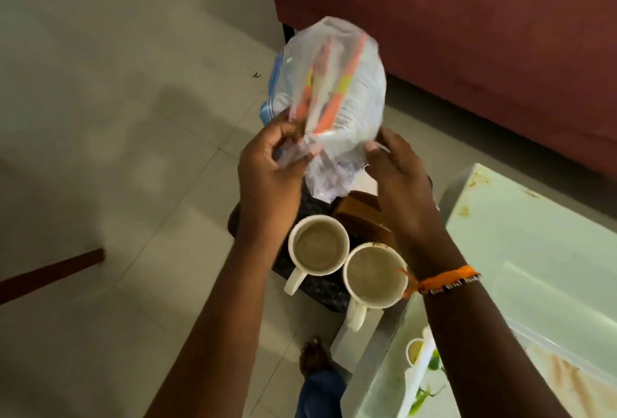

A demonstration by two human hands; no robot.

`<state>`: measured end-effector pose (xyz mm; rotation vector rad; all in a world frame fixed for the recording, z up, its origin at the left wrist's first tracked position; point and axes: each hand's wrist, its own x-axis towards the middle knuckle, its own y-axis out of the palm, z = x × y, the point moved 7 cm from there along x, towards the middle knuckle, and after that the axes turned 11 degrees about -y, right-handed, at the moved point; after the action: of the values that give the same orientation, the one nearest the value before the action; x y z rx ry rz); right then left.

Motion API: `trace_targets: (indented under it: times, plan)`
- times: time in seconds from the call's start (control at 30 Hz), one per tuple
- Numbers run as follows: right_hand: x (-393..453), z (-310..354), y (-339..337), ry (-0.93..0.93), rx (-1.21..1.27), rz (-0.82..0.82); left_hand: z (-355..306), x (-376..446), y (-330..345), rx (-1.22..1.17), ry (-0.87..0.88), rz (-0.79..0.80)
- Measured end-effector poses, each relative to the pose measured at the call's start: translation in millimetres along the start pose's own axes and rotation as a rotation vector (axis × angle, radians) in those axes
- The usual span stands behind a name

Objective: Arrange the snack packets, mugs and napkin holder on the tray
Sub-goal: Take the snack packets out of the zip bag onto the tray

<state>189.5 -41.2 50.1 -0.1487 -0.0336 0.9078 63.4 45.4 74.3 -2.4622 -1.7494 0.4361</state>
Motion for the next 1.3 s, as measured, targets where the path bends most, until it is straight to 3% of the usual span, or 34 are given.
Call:
trace_targets:
  times: [0.13, 0.33, 0.43, 0.53, 0.6, 0.7, 0.73, 0.8, 0.83, 0.93, 1.1, 1.2, 1.3]
  plan:
    - [-48, 25, -47, 0.076, 0.488, -0.03, -46, -83, 36, 0.273, 0.389, 0.087]
    - [-149, -3, -138, 0.234, 0.637, -0.17, -38, -210, 104, 0.454, 0.524, 0.387]
    - [-223, -36, -191, 0.381, 0.659, -0.316, -17, -277, 136, 0.49, 0.484, 0.655]
    - [-294, -65, -235, 0.502, 0.594, -0.408, 3, -330, 151, 0.297, 0.237, 0.907]
    - [-336, -81, -256, 0.551, 0.603, -0.452, 18, -346, 154, 0.16, 0.023, 0.832]
    - [-385, -97, -267, 0.595, 0.656, -0.481, 61, -348, 146, 0.266, -0.28, 0.469]
    - [-398, -101, -270, 0.598, 0.665, -0.476, 79, -353, 146, 0.295, -0.446, 0.462]
    - [-418, -109, -273, 0.605, 0.701, -0.464, 105, -375, 158, 0.264, -0.748, 0.626]
    - [-424, -113, -272, 0.614, 0.733, -0.462, 109, -385, 164, 0.235, -0.818, 0.705]
    - [-436, -125, -268, 0.619, 0.857, -0.471, 100, -399, 178, 0.103, -0.768, 0.762]
    - [-413, -131, -241, 0.602, 0.951, -0.367, 70, -399, 176, 0.134, -0.485, 0.785]
    - [-392, -126, -225, 0.568, 0.707, -0.225, 60, -394, 171, 0.177, -0.405, 0.649]
    - [-382, -109, -225, 0.509, 0.484, -0.146, 56, -397, 171, 0.402, -0.347, 0.543]
